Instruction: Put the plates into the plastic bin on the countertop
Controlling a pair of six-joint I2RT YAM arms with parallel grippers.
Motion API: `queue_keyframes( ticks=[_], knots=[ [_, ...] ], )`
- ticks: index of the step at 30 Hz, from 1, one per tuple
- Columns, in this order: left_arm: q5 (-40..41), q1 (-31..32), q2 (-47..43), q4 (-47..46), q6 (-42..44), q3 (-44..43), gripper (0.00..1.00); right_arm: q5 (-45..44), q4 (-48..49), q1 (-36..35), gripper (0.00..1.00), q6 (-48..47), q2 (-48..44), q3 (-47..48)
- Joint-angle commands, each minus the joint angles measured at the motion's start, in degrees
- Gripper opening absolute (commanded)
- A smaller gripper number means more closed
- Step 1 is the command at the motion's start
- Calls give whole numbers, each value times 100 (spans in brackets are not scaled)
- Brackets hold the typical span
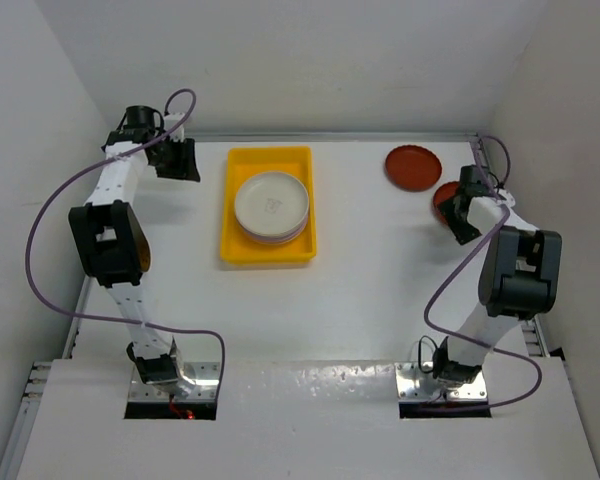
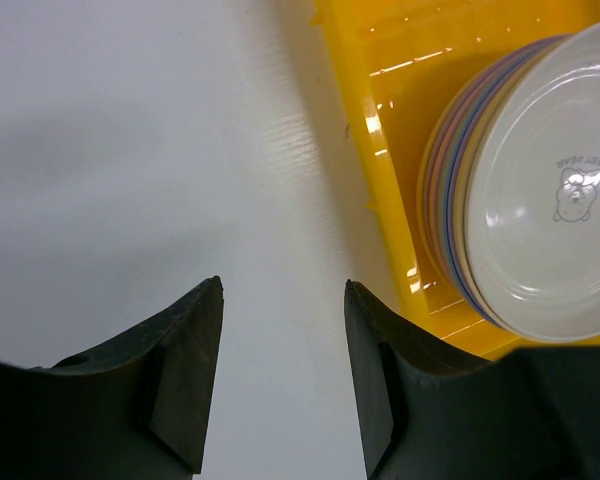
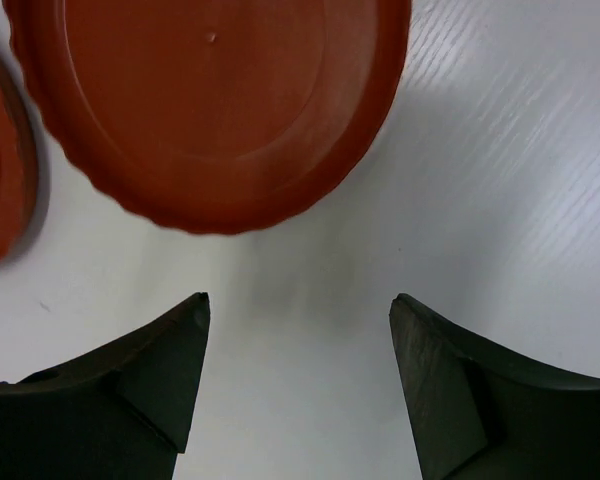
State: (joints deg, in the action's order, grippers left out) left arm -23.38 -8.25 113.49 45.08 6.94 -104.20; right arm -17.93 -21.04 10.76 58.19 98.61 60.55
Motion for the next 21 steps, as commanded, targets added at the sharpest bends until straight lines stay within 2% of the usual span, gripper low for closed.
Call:
queue_keyframes(
  ticks=[1, 5, 10, 12, 13, 14, 16, 17, 20, 21],
  knots=[
    [79, -36, 120, 45, 167, -241, 54, -403, 504, 223, 72, 859, 53, 176],
    [140, -98, 182, 97, 220, -241, 54, -457, 820, 531, 72, 939, 404, 324],
    [140, -265, 287, 97, 167, -241, 54, -386, 233, 672, 69, 1203, 1098, 808],
    [193, -317, 288, 97, 167, -241, 54, -360, 161, 672, 63, 1291, 1291, 862],
    [193, -317, 340, 97, 167, -302, 54, -343, 118, 681, 59, 1352, 1345, 862],
    [193, -317, 340, 97, 167, -302, 54, -342, 152, 681, 48, 1396, 1363, 835],
    [246, -370, 340, 97, 167, -355, 54, -281, 196, 690, 33, 1458, 1424, 774],
    [246, -370, 340, 97, 167, -416, 54, -255, 223, 681, 18, 1449, 1390, 739],
    [246, -423, 340, 97, 167, -417, 54, -463, 320, 585, 0, 1230, 1241, 624],
    [246, -423, 340, 97, 167, -417, 54, -579, 285, 472, 0, 1247, 1092, 581]
  ],
)
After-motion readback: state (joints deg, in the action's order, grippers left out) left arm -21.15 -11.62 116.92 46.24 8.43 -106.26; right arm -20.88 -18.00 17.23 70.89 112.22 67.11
